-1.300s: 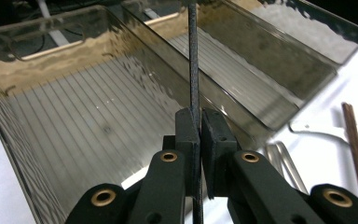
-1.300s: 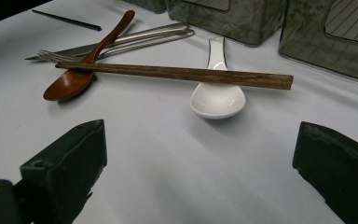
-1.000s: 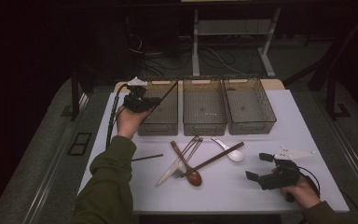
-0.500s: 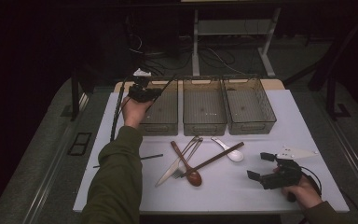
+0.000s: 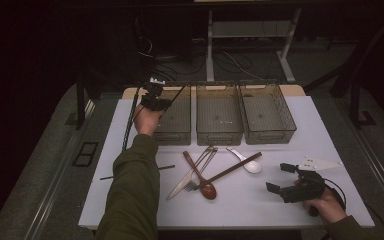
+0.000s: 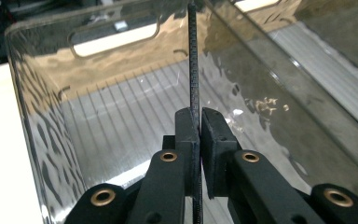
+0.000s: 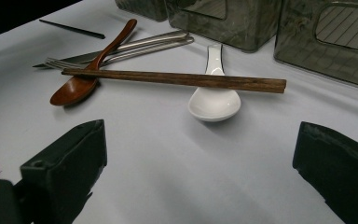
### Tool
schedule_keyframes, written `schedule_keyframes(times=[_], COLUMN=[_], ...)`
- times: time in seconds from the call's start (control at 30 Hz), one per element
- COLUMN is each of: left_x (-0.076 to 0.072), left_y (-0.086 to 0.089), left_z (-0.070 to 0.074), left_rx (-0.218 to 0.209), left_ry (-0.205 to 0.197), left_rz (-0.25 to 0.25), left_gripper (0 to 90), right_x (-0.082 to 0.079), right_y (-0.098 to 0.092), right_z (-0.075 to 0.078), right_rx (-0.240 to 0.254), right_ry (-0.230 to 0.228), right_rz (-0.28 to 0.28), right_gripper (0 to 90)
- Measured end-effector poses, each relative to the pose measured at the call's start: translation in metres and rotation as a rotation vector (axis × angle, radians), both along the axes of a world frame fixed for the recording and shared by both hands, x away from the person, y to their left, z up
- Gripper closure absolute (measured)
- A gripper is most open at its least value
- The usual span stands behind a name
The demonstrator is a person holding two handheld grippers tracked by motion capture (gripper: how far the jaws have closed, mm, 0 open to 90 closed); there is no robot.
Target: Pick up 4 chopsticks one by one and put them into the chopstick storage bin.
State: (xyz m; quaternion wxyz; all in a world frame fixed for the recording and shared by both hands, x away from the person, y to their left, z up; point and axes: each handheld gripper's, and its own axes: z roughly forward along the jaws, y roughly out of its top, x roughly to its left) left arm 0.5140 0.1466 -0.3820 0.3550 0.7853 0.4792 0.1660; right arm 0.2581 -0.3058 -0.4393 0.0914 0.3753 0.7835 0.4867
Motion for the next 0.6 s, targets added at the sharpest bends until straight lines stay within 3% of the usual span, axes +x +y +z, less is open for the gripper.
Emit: schedule_keyframes(times=[0.13,0.3,0.43,0.6], left_x=[0.000,-0.002,-0.008,-0.020], left_y=[-0.002,-0.002,-0.003,-0.006], left_z=[-0.001,0.002,0.009,0.017], left_rx=[0.013,-0.001,0.007,-0.025], left_ry=[-0.002,-0.019,-0.037,-0.058], left_rz=[0.005,0.000,-0.043,-0.084], left_gripper=[76.7,69.7,63.7,57.1], right_x=[0.000,0.000,0.000,0.000], right_y=[0.000,0.000,0.000,0.000], right_z=[0.000,0.000,0.000,0.000], right_rx=[0.000,0.001,0.001,-0.001], right_ry=[-0.004,-0.003,-0.004,-0.003], right_rz=[0.000,0.000,0.000,-0.002], right_gripper=[2.6,2.6,2.6,2.6])
